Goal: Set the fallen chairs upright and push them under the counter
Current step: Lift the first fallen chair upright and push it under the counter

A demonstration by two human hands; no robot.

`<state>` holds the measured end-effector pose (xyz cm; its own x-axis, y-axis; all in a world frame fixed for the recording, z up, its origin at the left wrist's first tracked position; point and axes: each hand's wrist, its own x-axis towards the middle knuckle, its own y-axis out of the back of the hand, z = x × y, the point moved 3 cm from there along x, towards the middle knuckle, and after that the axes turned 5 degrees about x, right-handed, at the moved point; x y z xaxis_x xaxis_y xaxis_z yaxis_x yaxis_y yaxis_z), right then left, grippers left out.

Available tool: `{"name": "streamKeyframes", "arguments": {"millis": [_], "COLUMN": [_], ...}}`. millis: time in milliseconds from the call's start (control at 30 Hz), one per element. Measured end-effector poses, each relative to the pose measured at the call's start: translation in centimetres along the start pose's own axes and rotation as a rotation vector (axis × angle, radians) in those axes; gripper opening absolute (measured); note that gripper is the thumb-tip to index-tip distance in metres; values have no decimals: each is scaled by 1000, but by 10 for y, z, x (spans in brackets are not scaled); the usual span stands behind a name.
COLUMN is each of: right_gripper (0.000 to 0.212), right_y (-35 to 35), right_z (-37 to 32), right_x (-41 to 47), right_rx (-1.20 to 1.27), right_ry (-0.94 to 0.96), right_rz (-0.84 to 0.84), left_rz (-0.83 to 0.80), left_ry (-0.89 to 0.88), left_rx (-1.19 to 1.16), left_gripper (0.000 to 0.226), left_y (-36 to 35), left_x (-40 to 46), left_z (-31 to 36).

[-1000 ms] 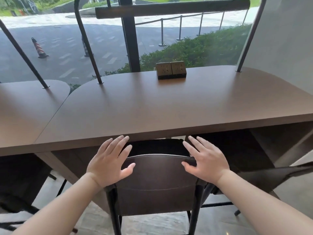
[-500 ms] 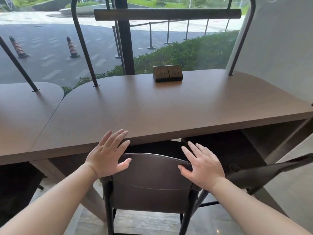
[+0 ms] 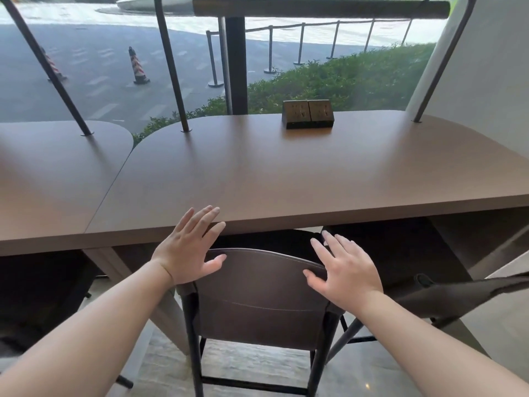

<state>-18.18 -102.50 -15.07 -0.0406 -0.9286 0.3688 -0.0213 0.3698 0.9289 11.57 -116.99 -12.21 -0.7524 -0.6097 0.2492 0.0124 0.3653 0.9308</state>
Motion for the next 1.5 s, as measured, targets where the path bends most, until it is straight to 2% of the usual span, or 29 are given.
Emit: {"name": "streamKeyframes", "arguments": {"millis": [267, 433, 600, 733, 1100, 1267, 1500], "right_gripper": [65, 67, 68, 70, 83, 90, 92], "right_y": [0, 0, -4, -5, -4, -6, -12], "right_z": [-3, -10, -8, 1, 42, 65, 83], "right_x": [2, 1, -3, -6, 0, -1, 2], "right_rx": [-10, -10, 29, 21, -8, -2, 32], "right_ry": [23, 67, 78, 93, 96, 70, 60], "right_rz": [23, 44, 71, 36, -149, -209, -204], "left_rz": [-63, -88, -101, -112, -111, -96, -92], "left_ry": [-52, 15, 61, 100, 351, 393, 421], "left_rx": [87, -44, -53, -58, -52, -31, 17], "left_gripper": [72, 79, 84, 83, 82, 83, 85], "left_y": [-4, -7, -11, -11, -4, -5, -8], "left_x": [0, -2, -9, -16, -41, -38, -26], "left_z": [-2, -13, -7, 6, 71, 101, 112]}}
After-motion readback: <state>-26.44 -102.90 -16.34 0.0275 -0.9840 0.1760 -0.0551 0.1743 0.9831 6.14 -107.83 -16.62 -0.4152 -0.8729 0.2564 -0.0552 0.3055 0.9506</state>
